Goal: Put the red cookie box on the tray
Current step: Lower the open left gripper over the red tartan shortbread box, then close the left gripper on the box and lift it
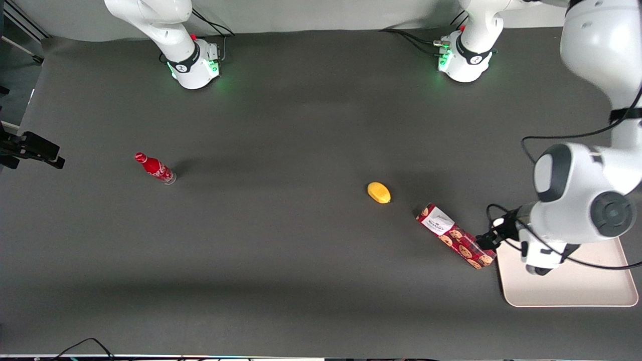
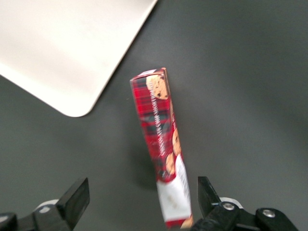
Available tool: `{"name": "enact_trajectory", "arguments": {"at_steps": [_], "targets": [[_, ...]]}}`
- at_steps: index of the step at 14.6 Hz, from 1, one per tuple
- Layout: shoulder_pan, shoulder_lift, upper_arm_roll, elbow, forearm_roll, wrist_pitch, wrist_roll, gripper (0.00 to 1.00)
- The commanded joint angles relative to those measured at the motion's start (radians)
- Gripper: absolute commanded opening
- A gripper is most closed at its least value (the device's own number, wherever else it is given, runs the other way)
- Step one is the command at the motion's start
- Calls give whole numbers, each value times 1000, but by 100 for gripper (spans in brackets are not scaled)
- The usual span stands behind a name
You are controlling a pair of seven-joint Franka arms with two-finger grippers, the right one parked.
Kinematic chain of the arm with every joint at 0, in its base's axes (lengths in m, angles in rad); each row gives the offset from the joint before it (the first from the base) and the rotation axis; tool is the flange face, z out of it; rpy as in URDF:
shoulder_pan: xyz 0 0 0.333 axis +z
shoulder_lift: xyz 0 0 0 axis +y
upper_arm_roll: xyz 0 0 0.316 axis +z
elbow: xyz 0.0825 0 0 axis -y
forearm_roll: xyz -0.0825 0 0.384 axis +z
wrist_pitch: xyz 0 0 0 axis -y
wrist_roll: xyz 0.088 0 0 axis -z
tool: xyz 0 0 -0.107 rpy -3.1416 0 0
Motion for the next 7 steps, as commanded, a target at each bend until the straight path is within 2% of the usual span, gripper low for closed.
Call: {"name": "enact_trajectory", "arguments": {"at_steps": [1, 4, 7], "targets": [[-15, 58, -20, -27, 25, 108, -115, 100], [-22, 86, -25, -99, 43, 248, -146, 100], [-27, 91, -25, -193, 117, 348, -147, 100]]}}
